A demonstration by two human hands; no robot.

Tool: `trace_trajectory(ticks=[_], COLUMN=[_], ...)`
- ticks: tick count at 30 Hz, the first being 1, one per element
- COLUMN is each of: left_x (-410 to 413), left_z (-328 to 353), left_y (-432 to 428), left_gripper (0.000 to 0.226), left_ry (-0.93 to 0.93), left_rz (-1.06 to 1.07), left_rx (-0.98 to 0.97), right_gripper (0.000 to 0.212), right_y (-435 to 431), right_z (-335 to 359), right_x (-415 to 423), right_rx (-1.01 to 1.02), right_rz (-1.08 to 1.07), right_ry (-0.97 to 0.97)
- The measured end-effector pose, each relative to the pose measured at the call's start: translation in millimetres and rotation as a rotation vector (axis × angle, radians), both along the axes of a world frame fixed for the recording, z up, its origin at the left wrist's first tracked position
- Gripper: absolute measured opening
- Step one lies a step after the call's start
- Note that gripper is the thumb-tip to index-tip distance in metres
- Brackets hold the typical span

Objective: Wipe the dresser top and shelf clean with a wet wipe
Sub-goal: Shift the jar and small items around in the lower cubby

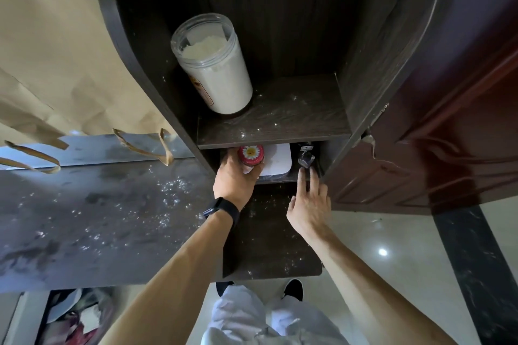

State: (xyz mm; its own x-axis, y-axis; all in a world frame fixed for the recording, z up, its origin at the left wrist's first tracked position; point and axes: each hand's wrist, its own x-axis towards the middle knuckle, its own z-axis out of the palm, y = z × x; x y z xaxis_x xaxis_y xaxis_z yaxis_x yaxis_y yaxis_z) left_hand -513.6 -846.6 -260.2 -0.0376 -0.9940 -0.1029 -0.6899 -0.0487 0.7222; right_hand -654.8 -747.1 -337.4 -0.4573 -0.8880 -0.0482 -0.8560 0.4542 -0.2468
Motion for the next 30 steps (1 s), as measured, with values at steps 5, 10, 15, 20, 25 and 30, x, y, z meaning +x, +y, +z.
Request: trace_trajectory(ticks=[5, 10, 15, 20, 25, 30], left_x=[1, 4, 3, 2, 0, 1], left_z=[2, 1, 1, 1, 3, 4], left_y=[-1, -2, -2, -2, -2, 0], left_gripper=[0.068, 0.066, 0.067, 0.068, 0.070, 0.067], left_ry=[-0.010, -0.017, -0.030, -0.037, -0.048, -0.041], left_rz=[-0.015, -0.027, -0.028, -0.027, -0.020, -0.029], left_rx=[0.015, 0.016, 0.009, 0.007, 0.014, 0.010], right_gripper=[0.087, 0.073, 0.075, 0.072, 0.076, 0.074], right_y=[-3, -20, -23, -26, -31, -18], right_z=[7, 20, 21, 22, 26, 20], right_x=[-4, -9, -15, -18, -16, -13], right_rx=[-0.049, -0.007, 0.077, 0.107, 0.124, 0.078], right_rz=[0.036, 0.002, 0.023, 0.027, -0.002, 0.018], right_ry=[-0.016, -0.094, -0.061, -0.003, -0.032, -0.040])
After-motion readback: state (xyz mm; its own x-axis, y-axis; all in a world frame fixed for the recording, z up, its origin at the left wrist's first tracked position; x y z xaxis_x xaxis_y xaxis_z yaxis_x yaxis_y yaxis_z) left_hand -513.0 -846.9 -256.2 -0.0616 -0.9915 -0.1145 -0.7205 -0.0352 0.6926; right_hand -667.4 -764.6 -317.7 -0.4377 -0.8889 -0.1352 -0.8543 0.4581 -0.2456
